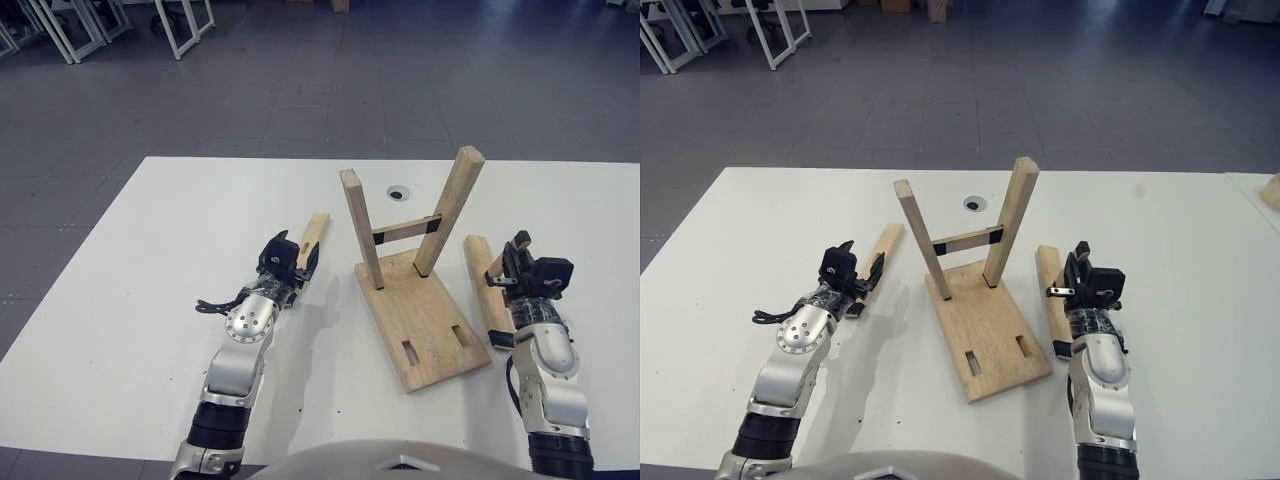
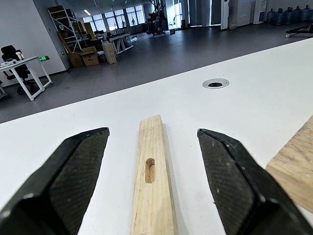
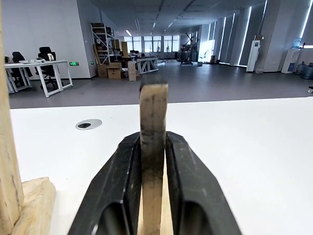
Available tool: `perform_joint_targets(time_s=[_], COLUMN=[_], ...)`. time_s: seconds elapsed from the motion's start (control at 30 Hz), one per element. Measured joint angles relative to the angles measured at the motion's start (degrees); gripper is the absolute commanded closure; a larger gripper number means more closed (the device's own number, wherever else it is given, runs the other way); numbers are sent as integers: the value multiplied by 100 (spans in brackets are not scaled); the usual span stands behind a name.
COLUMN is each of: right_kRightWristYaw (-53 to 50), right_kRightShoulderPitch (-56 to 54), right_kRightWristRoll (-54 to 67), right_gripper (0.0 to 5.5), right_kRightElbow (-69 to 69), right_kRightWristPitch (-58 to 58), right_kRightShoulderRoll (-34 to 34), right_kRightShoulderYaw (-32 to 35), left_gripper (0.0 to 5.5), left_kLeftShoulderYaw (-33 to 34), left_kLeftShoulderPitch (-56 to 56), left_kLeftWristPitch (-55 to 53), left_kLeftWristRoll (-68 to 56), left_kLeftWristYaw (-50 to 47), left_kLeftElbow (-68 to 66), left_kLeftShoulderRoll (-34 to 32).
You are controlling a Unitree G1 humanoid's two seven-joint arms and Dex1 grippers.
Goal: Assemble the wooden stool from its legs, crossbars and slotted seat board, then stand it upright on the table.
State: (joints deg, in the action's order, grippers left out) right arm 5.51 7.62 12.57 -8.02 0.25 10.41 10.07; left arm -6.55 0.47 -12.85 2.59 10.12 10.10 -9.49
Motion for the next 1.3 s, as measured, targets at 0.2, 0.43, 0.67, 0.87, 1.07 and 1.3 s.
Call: perform_joint_targets(time_s=[0.2,0.43,0.67,0.87,1.07,1.3], right_kRightWristYaw=[-51,-462,-1356,-1274,-1389,-1262], right_kRightShoulderPitch=[-43,-931,-2705,-3778,-4756,-2952], right_kRightWristRoll=[3,328,573,790,782,219], right_gripper=[317,246,332,332,332,332], right_kRightElbow=[-309,-1269,-1761,-1218,-1713,-834], right_kRightWristPitch=[301,1623,3837,6157,5858,5099], right_kRightShoulderRoll=[9,23,350,742,553,299], right_kRightShoulderYaw=[62,218,714,700,916,347], left_gripper=[215,215,215,215,215,215], left_kLeftShoulderYaw=[0,-36,-60,-89,-91,-90], left_kLeftShoulderPitch=[0,0,5,6,4,2], left_kLeftWristPitch=[0,-1,-1,0,2,3], left_kLeftWristRoll=[2,12,57,102,105,107], left_kLeftWristYaw=[2,-27,-41,-50,-50,-50], left_kLeftElbow=[0,-1,1,-21,-28,-29], left_kLeftShoulderRoll=[1,75,145,231,237,237])
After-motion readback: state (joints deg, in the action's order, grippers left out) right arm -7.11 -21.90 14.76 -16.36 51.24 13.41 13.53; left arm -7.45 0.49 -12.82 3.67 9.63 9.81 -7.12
